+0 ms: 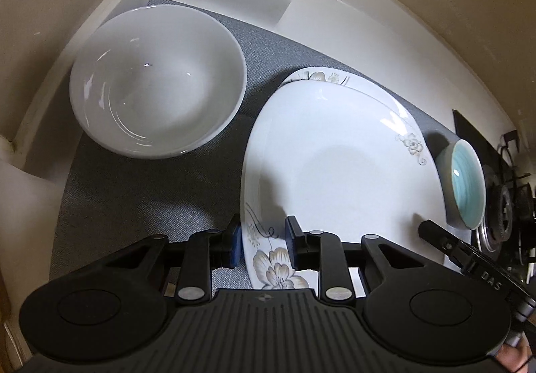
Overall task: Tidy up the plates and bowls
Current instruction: 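Lower the plate onto the other white square plate and open both grippers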
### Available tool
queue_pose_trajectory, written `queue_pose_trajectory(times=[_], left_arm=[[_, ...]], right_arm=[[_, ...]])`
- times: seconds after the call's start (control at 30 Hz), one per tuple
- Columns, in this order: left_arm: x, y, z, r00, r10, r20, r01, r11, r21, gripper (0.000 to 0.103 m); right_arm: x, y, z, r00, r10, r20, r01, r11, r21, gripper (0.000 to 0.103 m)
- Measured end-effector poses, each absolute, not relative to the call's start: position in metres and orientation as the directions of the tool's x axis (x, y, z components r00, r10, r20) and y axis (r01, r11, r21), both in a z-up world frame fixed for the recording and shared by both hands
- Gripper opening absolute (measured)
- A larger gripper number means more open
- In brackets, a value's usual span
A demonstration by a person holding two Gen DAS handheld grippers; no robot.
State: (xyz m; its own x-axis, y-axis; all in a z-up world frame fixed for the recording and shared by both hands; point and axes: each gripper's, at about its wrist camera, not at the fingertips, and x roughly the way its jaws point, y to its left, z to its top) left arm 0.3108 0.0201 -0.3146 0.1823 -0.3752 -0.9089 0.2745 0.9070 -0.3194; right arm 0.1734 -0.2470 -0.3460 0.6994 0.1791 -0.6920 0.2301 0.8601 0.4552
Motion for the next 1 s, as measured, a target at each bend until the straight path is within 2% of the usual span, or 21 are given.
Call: queue_pose_trajectory(times=[0.17, 0.27, 0.73, 0.83, 1.0], left_arm=[[0.297, 0.027, -0.308, 0.194, -0.41, -0.891, 0.331, 0.882, -0.334, 0.027], [0.291, 0.027, -0.311, 0.188, -0.416, -0.89, 0.354, 0.873, -0.334, 0.019], [0.3, 0.025, -0.32, 0.214, -0.443, -0.87, 0.316, 0.875, -0.368, 0.018], [0.302, 0.026, -0.324, 0.213, -0.445, -0.87, 0.307, 0.876, -0.372, 0.015], [0.307, 0.029, -0.326, 0.207, -0.465, -0.861, 0.298, 0.868, -0.397, 0.015]], right_arm=[[0.177, -0.251, -0.346, 0.706, 0.164, -0.689, 0.239, 0.861, 0.449, 0.013], [0.18, -0.251, -0.343, 0.709, 0.133, -0.692, 0.263, 0.861, 0.435, 0.013], [0.192, -0.233, -0.333, 0.676, -0.04, -0.736, 0.405, 0.855, 0.325, 0.015], [0.193, -0.222, -0.33, 0.654, -0.118, -0.747, 0.407, 0.887, 0.216, 0.016], [0.194, -0.214, -0.331, 0.634, -0.172, -0.754, 0.419, 0.896, 0.148, 0.015]])
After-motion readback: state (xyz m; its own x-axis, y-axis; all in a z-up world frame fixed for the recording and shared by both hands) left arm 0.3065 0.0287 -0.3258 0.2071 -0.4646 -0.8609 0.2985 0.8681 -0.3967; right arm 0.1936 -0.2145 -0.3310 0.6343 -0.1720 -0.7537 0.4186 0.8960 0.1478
